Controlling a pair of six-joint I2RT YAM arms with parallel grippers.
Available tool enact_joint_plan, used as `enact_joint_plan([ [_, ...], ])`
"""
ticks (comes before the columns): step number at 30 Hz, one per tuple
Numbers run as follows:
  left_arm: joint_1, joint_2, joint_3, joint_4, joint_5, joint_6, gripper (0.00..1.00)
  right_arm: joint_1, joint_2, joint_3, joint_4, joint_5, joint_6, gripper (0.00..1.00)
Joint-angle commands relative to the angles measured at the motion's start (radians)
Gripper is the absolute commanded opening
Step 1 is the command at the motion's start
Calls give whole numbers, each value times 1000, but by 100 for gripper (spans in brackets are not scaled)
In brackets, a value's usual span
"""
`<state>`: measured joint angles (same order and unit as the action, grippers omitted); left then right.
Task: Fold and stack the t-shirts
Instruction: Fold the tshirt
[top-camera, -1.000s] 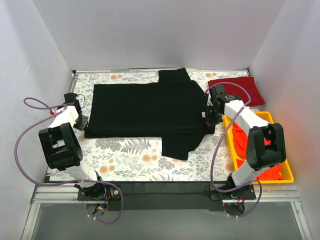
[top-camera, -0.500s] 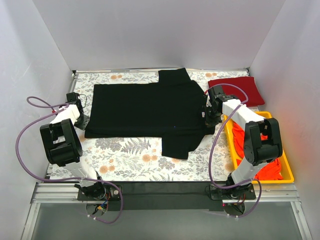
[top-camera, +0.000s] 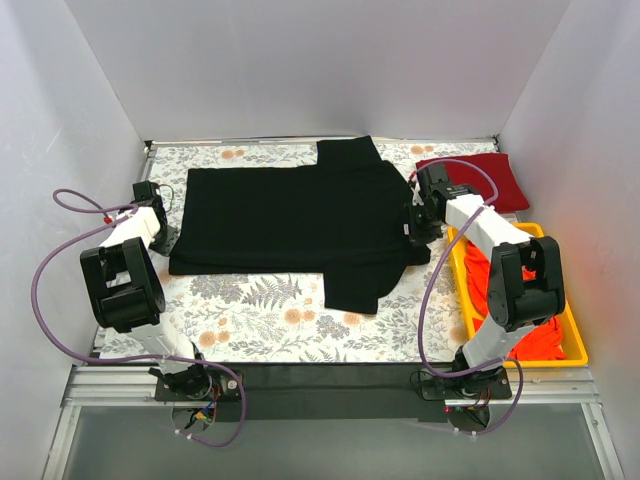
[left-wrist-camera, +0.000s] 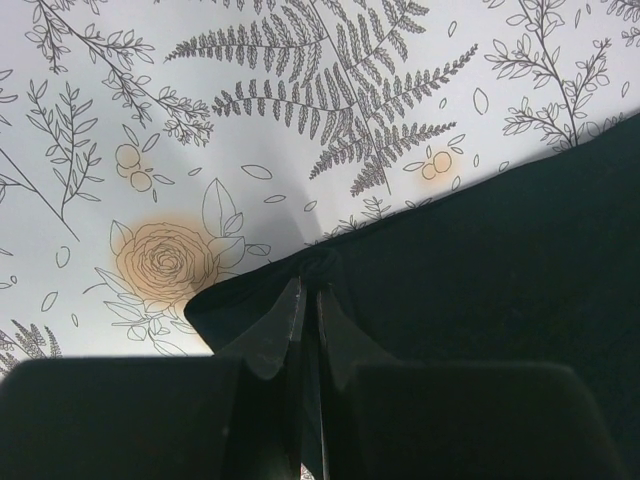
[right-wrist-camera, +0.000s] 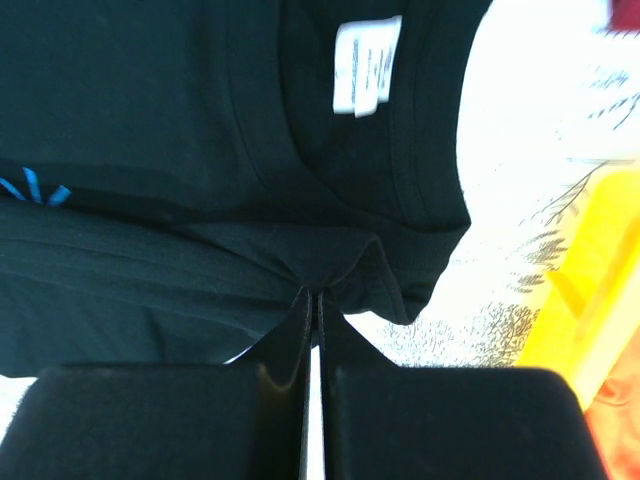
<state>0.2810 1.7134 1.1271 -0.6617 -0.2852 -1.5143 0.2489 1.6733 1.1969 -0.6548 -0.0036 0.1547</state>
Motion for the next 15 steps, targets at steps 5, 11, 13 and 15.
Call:
enact_joint_plan([
  [5,1,-8,7,19,-65,-1,3,-11,11,96,12,11,3,1],
  [11,1,5,-1,20,-72,-3,3,-11,54,121,20,11,3,1],
  [13,3,9,-4,22,-71,-4,3,-10,65,124,27,11,5,1],
  [15,1,15,-7,24,-68,-6,3,-10,81,125,38,10,6,1],
])
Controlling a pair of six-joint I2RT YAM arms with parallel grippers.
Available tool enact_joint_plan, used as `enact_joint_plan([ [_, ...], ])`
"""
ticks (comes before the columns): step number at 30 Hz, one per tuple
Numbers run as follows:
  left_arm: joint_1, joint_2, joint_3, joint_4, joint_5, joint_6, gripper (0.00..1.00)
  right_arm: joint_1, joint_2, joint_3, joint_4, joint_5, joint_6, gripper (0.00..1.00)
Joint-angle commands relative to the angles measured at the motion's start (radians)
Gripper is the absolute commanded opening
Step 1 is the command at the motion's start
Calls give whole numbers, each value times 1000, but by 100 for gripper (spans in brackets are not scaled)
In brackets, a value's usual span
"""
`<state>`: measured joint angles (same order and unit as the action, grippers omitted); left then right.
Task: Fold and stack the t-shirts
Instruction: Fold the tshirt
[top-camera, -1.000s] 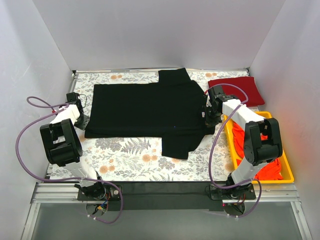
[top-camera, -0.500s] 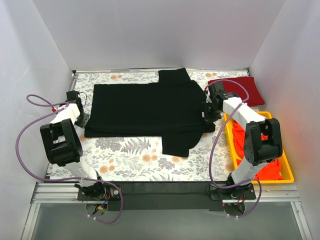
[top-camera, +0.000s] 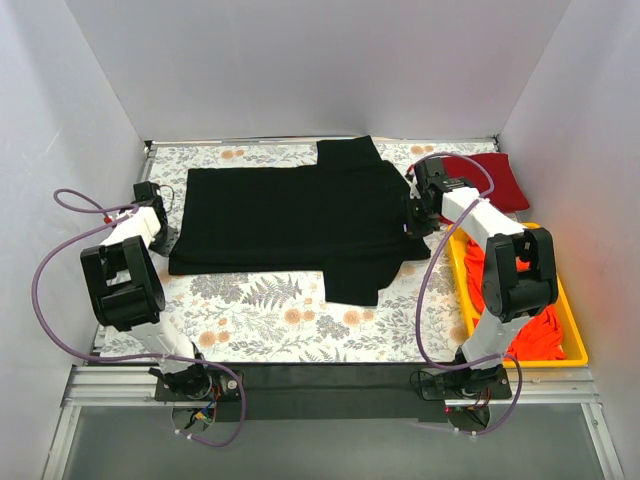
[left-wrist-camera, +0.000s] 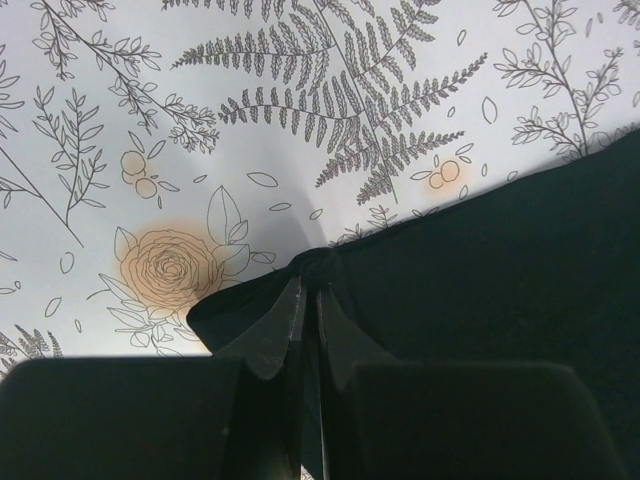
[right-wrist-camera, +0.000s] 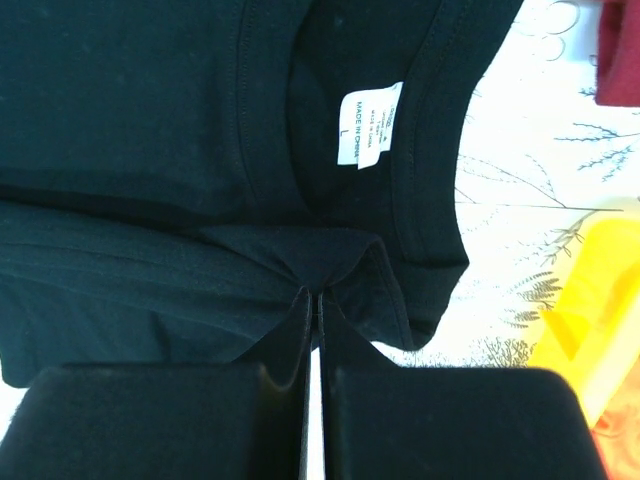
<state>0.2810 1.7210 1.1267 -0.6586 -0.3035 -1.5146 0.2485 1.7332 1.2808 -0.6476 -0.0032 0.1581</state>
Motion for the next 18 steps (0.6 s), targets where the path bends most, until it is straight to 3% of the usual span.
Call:
enact_joint_plan([
  [1,1,9,-8,22,-46,-6,3,-11,29,45,34,11,3,1],
  [15,1,29,-4,43,-34,8,5,-9,120,68,77,26,6,2],
  [17,1,26,-7,40,-28,11,10,-9,118,68,75,23,8,14],
  [18,1,22,-7,40,-25,13,21,-9,115,68,74,17,8,19],
])
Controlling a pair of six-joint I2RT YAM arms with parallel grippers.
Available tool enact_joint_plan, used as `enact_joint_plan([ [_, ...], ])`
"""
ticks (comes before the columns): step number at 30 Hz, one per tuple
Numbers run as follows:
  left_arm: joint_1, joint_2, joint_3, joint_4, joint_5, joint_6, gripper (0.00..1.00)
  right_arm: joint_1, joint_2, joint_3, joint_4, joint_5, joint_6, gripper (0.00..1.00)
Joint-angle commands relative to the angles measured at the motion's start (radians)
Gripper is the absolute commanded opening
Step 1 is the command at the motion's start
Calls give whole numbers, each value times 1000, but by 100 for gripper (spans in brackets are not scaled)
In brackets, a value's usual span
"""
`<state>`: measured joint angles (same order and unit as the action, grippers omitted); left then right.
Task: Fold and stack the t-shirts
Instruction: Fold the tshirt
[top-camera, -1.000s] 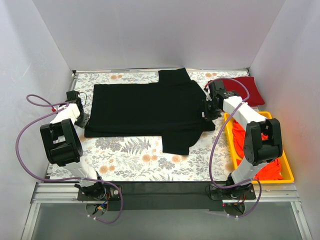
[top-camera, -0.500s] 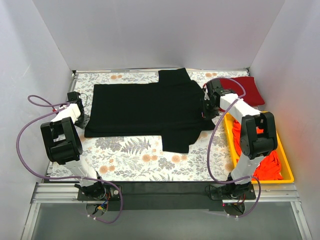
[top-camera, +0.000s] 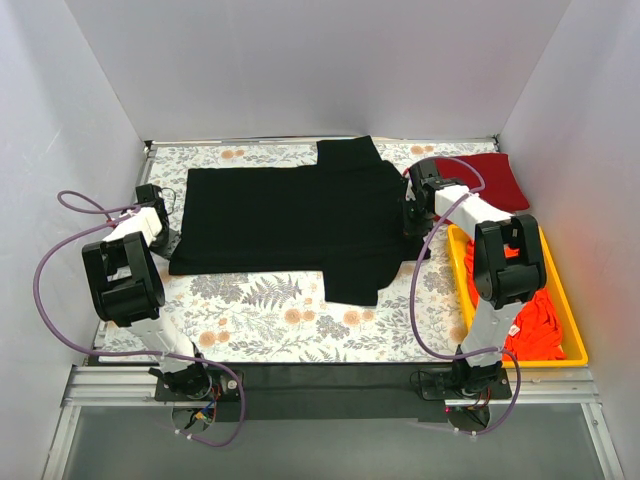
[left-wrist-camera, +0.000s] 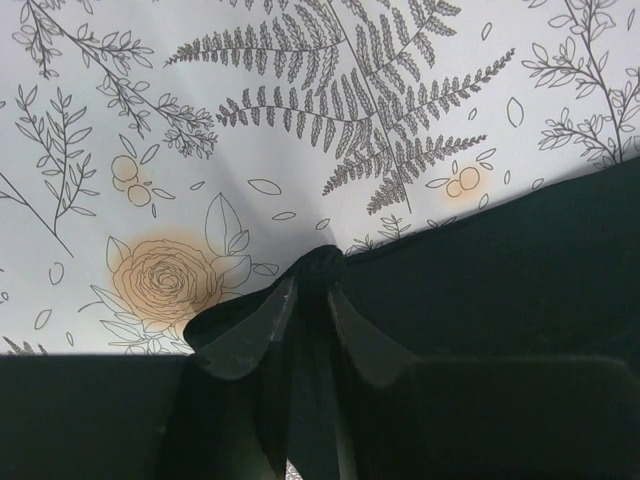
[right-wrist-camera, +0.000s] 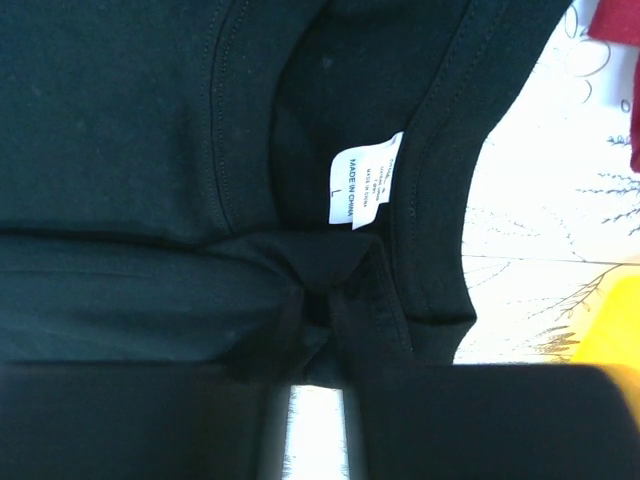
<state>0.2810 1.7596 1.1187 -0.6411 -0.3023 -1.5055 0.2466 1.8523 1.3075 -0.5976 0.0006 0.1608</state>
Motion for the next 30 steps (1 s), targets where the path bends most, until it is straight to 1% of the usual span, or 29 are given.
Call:
enact_joint_plan([
  [1,1,-25,1,21,-15,7,26,-9,-19,38,22,9,3,29],
  [2,1,-50,1,21,-8,7,32,-6,-31,38,24,7,6,33],
  [3,1,-67,1,20,-1,10,46,-7,-45,35,22,7,9,36],
  [4,-2,-84,0,20,9,14,50,-4,-80,27,21,7,11,40],
  [5,-6,-128,1,18,26,19,54,-1,-99,19,19,-28,16,42],
  [6,-12,-150,3,18,29,24,58,0,-120,10,19,-30,22,43],
  [7,-40,-176,1,17,28,37,66,5,-142,0,21,-36,25,46],
  [8,-60,-201,0,5,8,42,70,6,-183,-32,21,-57,32,47],
  [9,-113,-253,-2,-5,-1,48,78,8,-205,-51,24,-68,48,47],
  [10,-144,-276,-6,-12,-6,48,80,13,-223,-74,27,-82,55,47],
  [11,-178,-300,-11,-22,-12,47,82,16,-264,-121,31,-94,65,48],
  [12,-248,-351,-26,-43,-18,42,83,17,-286,-154,38,-115,80,48],
  [14,-339,-399,-48,-63,-18,15,83,22,-352,-212,67,-135,95,48],
  [15,-426,-437,-69,-80,-11,4,84,22,-373,-273,82,-160,108,48],
  [17,-517,-469,-92,-88,9,-27,84,20,-433,-330,122,-183,118,47],
  [18,-561,-479,-106,-88,26,-38,84,20,-452,-382,137,-209,126,47],
  [19,-641,-485,-124,-88,78,-50,83,20,-471,-413,154,-224,134,47],
  [20,-678,-482,-132,-83,109,-70,83,20,-505,-439,192,-255,155,46],
  [21,-716,-473,-135,-83,129,-79,83,22,-522,-464,212,-269,163,46],
  [22,-789,-459,-134,-83,153,-87,83,22,-537,-518,235,-281,172,46],
  [24,-856,-411,-128,-72,169,-114,83,20,-580,-568,288,-298,203,46],
  [25,-912,-393,-123,-63,183,-117,82,20,-593,-612,306,-303,213,46],
  [27,-960,-321,-102,-23,230,-114,79,20,-613,-649,361,-324,239,46],
  [29,-1035,-231,-59,-12,245,-105,75,20,-614,-683,413,-349,259,46],
  [30,-1049,-197,-45,-11,250,-101,74,20,-614,-692,427,-358,267,46],
])
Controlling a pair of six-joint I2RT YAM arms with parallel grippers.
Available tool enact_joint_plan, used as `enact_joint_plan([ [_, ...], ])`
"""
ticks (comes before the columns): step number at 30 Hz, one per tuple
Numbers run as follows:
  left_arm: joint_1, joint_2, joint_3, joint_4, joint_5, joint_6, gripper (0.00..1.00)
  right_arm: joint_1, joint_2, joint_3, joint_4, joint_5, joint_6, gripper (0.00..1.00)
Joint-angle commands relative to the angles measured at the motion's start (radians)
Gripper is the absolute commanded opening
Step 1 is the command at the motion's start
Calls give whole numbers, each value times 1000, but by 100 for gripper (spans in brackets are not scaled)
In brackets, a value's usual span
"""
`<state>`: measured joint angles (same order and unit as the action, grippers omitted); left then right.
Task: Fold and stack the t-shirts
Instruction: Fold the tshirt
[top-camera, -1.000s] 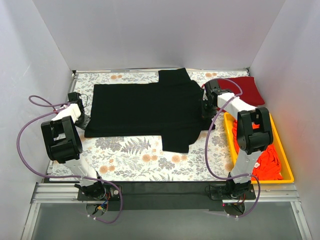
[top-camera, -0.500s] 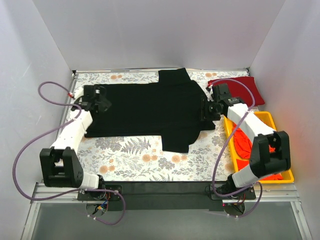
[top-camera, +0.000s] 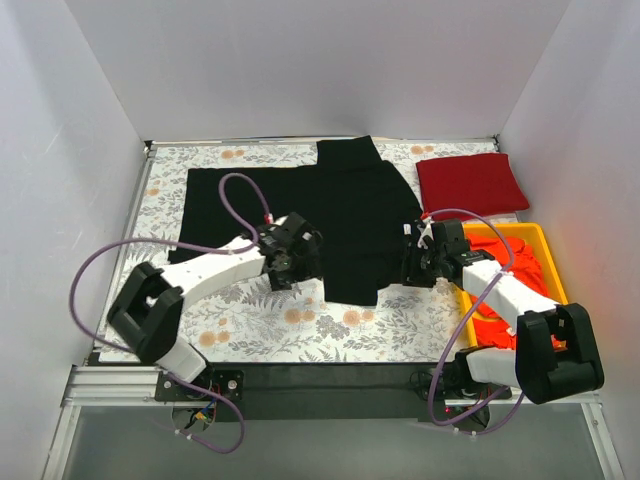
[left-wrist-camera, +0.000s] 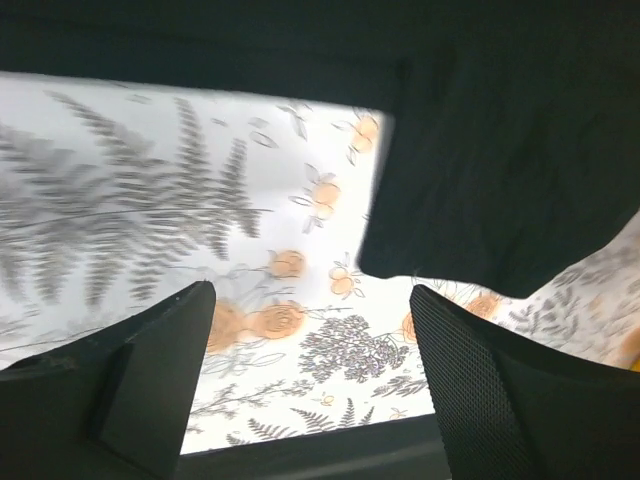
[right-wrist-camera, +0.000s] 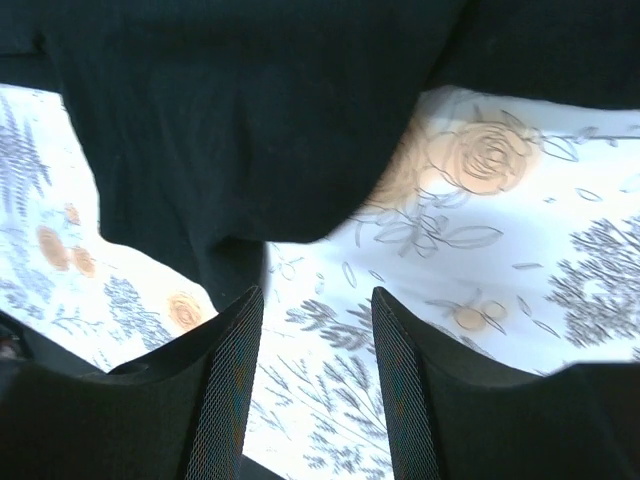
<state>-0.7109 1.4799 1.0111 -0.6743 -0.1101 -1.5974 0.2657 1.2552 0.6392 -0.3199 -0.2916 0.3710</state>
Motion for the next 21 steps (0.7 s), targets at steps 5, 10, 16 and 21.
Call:
enact_joint_plan([
  [5,-110,221,122,47,107,11,65,1,1,-75,212,-95,89,44],
  [10,-125,279,135,42,141,10,54,1,6,-108,265,-113,117,43],
  [16,-136,321,149,42,176,27,43,0,47,-134,308,-126,140,43],
  [21,-144,367,172,53,207,50,32,1,90,-161,355,-138,163,43],
])
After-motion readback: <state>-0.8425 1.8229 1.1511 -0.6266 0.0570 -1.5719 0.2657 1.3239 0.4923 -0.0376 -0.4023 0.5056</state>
